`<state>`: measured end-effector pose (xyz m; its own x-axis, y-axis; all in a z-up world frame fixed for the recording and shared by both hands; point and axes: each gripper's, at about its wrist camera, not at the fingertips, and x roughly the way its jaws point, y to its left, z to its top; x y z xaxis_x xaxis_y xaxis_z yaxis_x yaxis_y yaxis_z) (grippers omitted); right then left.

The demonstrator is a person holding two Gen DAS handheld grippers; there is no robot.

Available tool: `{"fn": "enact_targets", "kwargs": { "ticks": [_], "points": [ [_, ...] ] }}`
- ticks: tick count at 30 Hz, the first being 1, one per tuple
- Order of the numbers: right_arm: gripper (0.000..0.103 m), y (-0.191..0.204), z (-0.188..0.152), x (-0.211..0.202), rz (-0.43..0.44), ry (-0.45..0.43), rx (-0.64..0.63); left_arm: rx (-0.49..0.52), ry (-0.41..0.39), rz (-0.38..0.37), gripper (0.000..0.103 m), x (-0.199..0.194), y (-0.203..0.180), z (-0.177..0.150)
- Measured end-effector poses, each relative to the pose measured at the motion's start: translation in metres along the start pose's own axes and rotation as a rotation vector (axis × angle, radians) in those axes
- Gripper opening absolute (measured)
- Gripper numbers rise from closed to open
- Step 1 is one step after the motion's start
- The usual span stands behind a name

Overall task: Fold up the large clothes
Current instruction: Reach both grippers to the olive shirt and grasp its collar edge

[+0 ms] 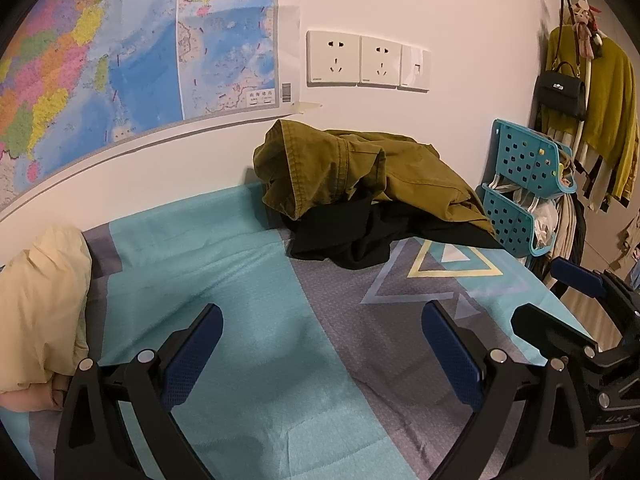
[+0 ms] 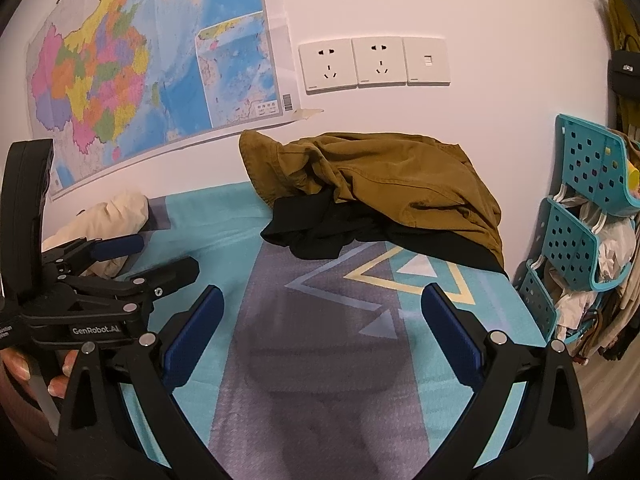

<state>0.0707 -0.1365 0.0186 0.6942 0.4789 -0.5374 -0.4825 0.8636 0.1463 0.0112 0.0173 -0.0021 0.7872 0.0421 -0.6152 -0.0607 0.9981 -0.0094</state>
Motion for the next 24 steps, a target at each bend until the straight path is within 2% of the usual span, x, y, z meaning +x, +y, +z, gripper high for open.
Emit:
{"fn": "enact_targets", "kwargs": {
  "ticks": [7,11,17,19,21,23,24],
  "points": [
    [0.097,0.002,0.028,0.031,0.027,0.014,-0.091,-0.027,0.039,-0.002,0.096,0.021,0.013,0.011],
    [0.097,0.007,0.059,0.079,0.01,0.044,-0.202,-0.033,0.044,0.058,0.096,0.039,0.029,0.022],
    [0.096,0.023,0.091,0.147,-0.034,0.059,-0.382,-0.067,0.066,0.106,0.096,0.061,0.057,0.032],
    [0.089,0.026,0.097,0.165,-0.017,0.077,-0.415,-0.068,0.074,0.117,0.096,0.067,0.064,0.033],
    [0.083,0.035,0.1,0.181,-0.04,0.069,-0.492,-0.076,0.092,0.109,0.096,0.073,0.07,0.033],
    [0.066,0.044,0.104,0.196,-0.035,0.075,-0.576,-0.084,0.104,0.099,0.096,0.079,0.076,0.033],
    [0.063,0.047,0.105,0.198,-0.03,0.077,-0.599,-0.082,0.107,0.1,0.096,0.081,0.077,0.033]
  ]
}}
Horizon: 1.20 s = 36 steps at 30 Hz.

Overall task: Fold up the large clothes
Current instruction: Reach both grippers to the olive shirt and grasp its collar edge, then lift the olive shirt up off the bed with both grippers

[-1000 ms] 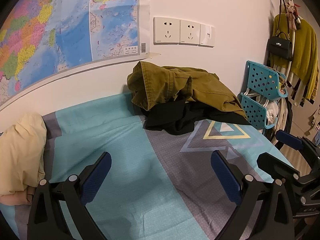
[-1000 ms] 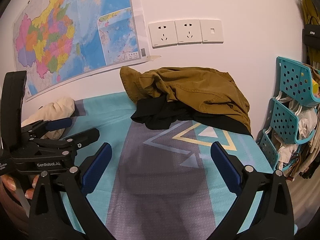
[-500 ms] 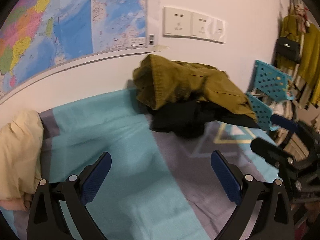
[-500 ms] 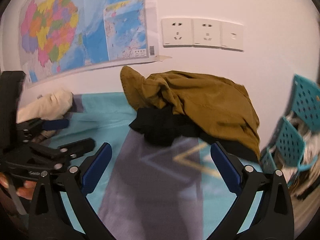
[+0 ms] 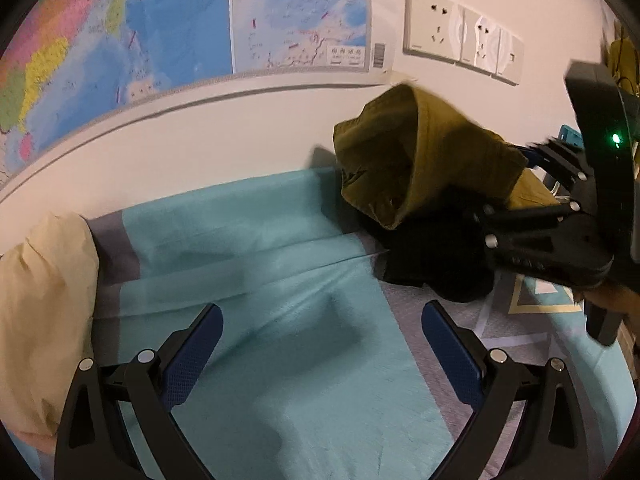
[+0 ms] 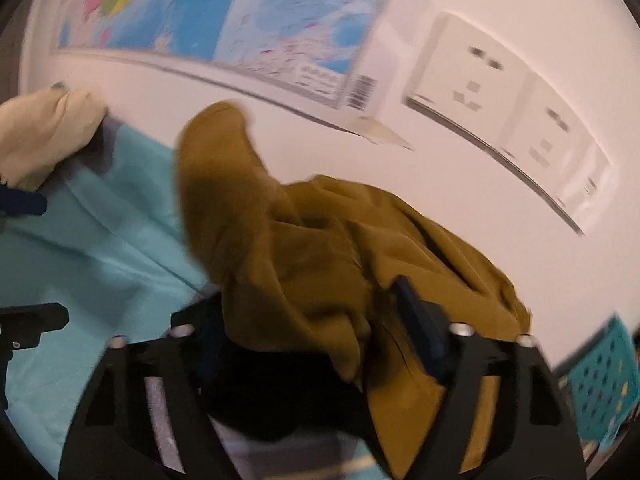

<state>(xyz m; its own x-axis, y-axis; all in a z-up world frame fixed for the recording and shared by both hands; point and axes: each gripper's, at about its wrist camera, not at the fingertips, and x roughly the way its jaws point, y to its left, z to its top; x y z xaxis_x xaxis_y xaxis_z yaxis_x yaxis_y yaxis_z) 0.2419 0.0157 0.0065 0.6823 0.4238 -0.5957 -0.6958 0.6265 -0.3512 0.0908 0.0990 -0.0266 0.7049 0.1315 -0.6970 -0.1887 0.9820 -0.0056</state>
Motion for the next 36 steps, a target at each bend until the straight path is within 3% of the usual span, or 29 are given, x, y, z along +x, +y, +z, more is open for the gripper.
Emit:
{"fn": "enact_targets", "kwargs": {
  "ticks": [1,2,5,10,14,18,20,23,27,31,34,36],
  "points": [
    [0.048,0.001,0.003,0.002,-0.011,0.001,-0.024,0.002,0.002,0.002,0.096,0.002,0.0,0.0],
    [0.02,-0.002,0.007,0.002,0.008,0.006,-0.037,0.003,0.004,0.003,0.096,0.004,0.002,0.0],
    [0.012,-0.02,0.019,-0.016,0.029,-0.018,-0.009,-0.002,0.011,0.0,0.096,0.009,0.008,0.0],
    [0.009,-0.078,0.043,-0.086,-0.046,-0.124,0.127,0.018,-0.003,0.008,0.096,0.014,0.009,0.002],
    [0.008,-0.134,0.042,-0.133,-0.098,-0.157,0.236,0.084,-0.06,-0.006,0.096,0.017,-0.001,0.015],
    [0.007,-0.171,0.044,-0.184,-0.138,-0.228,0.305,0.169,-0.12,-0.081,0.096,0.017,-0.029,0.035],
    [0.007,-0.182,0.047,-0.209,-0.138,-0.28,0.321,0.219,-0.185,-0.127,0.096,0.011,-0.05,0.049],
    [0.007,-0.184,0.052,-0.241,-0.139,-0.343,0.315,0.276,-0.261,-0.291,0.096,0.002,-0.079,0.072],
    [0.007,-0.188,0.056,-0.266,-0.146,-0.374,0.311,0.288,-0.316,-0.453,0.096,0.005,-0.116,0.097],
    [0.007,-0.194,0.054,-0.28,-0.144,-0.377,0.315,0.356,-0.299,-0.523,0.096,0.024,-0.162,0.099],
    [0.007,-0.198,0.047,-0.287,-0.141,-0.381,0.321,0.37,-0.303,-0.487,0.096,0.042,-0.189,0.109],
    [0.007,-0.202,0.04,-0.293,-0.147,-0.388,0.331,0.36,-0.286,-0.493,0.083,0.053,-0.199,0.118]
  ]
}}
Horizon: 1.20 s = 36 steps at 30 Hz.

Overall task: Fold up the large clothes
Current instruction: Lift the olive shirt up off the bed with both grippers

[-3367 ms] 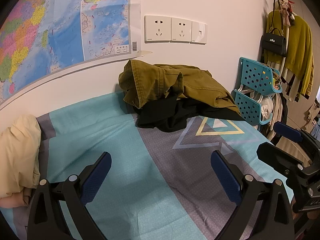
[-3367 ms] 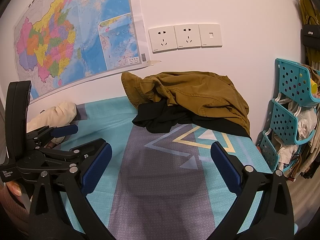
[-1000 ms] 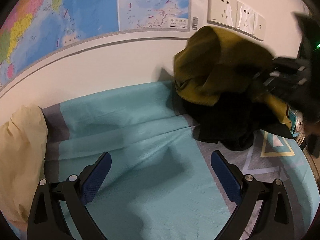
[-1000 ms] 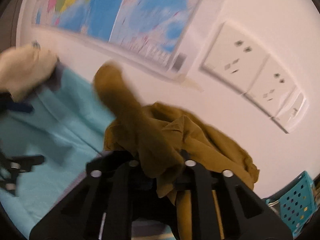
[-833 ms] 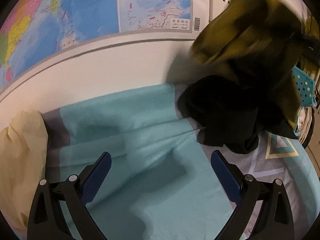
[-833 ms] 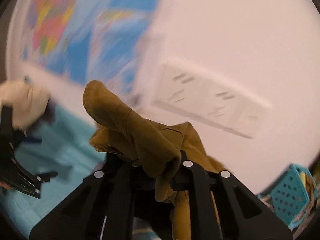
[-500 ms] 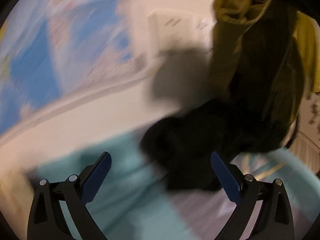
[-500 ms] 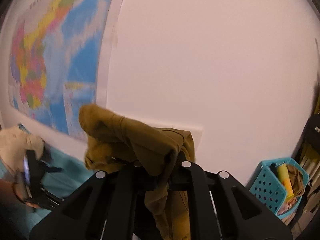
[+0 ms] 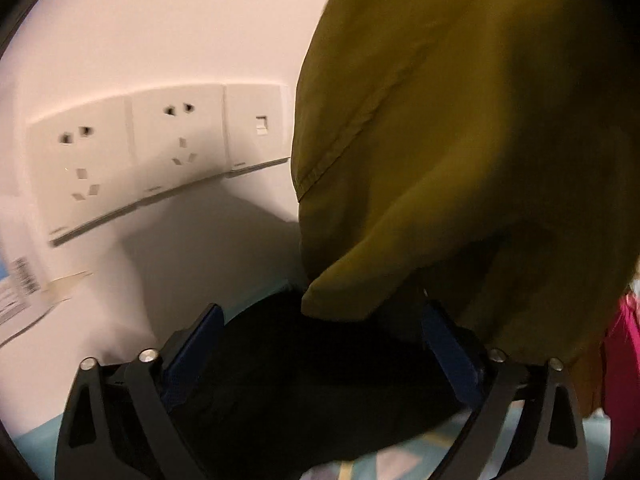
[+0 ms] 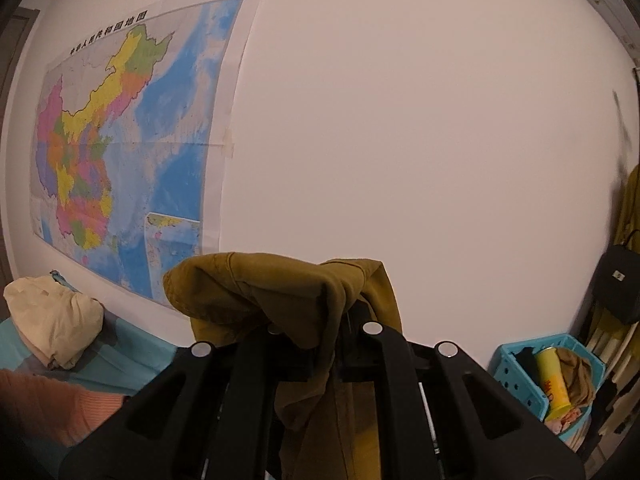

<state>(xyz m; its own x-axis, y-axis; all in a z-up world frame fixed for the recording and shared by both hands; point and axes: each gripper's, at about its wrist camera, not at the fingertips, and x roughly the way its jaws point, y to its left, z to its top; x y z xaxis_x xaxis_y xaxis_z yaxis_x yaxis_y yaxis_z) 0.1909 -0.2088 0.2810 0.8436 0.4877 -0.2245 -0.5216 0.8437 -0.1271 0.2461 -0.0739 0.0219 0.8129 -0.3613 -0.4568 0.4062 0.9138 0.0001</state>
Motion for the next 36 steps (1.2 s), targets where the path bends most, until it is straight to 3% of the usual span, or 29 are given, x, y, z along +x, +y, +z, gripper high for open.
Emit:
{"fn": "enact_targets", "kwargs": {
  "ticks": [2,3,8,12,16,18,22,25,28,36],
  "points": [
    [0.007,-0.008,-0.003,-0.009,-0.006,-0.003,0.006,0.009,0.037,-0.022,0.026,0.018,-0.003,0.007],
    [0.007,-0.011,-0.005,-0.012,-0.014,-0.005,0.005,0.017,0.058,-0.014,0.002,0.024,-0.004,0.011],
    [0.007,-0.033,-0.001,-0.037,-0.065,-0.029,0.035,-0.008,0.02,0.096,0.0,0.019,-0.007,0.044],
    [0.007,-0.041,0.028,-0.092,-0.123,-0.117,0.011,-0.056,-0.133,0.132,0.0,-0.037,-0.004,0.091],
    [0.007,-0.041,0.066,-0.166,-0.184,-0.241,-0.02,-0.1,-0.327,0.131,0.0,-0.139,0.003,0.139],
    [0.007,-0.037,0.081,-0.199,-0.183,-0.277,-0.025,-0.105,-0.383,0.133,0.0,-0.184,0.003,0.152],
    [0.007,-0.02,0.093,-0.245,-0.182,-0.308,-0.058,-0.092,-0.512,0.172,0.0,-0.304,-0.01,0.148],
    [0.007,-0.007,0.09,-0.269,-0.123,-0.327,-0.035,-0.058,-0.561,0.229,0.0,-0.37,-0.034,0.136],
    [0.007,0.014,0.076,-0.289,-0.031,-0.356,-0.042,0.023,-0.601,0.371,0.0,-0.435,-0.064,0.109],
    [0.007,0.061,0.044,-0.316,0.291,-0.367,0.012,0.069,-0.524,0.623,0.0,-0.572,-0.105,0.047]
  ]
}}
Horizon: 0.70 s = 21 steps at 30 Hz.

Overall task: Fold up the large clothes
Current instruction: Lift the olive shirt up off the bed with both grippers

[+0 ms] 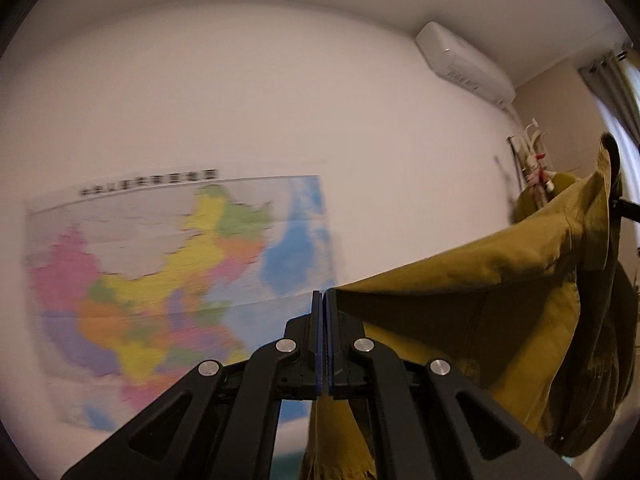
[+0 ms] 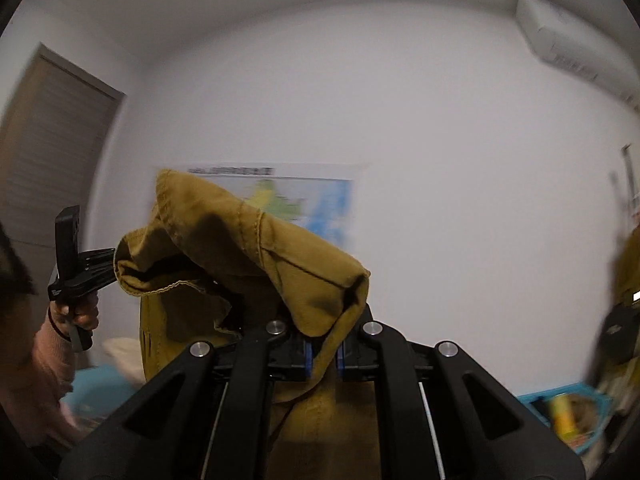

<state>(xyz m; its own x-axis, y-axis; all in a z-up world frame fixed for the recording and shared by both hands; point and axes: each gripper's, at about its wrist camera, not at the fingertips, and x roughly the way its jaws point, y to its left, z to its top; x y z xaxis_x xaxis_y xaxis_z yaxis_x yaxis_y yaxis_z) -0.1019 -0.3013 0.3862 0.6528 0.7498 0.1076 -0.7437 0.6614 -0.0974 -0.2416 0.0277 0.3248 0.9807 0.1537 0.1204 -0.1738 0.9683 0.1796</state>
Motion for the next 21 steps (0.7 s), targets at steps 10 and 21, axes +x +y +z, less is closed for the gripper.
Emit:
{"fn": "enact_targets", "kwargs": {
  "ticks": [10,21],
  "points": [
    [0.008,-0.008,-0.079,0.15,0.243,0.208,0.281,0.031,0.237,0.302,0.0,0.021,0.078,-0.047],
    [0.008,0.017,-0.281,0.314,0.222,0.735,0.365,-0.097,0.702,-0.283,0.049,0.099,0.038,-0.251]
  ]
}}
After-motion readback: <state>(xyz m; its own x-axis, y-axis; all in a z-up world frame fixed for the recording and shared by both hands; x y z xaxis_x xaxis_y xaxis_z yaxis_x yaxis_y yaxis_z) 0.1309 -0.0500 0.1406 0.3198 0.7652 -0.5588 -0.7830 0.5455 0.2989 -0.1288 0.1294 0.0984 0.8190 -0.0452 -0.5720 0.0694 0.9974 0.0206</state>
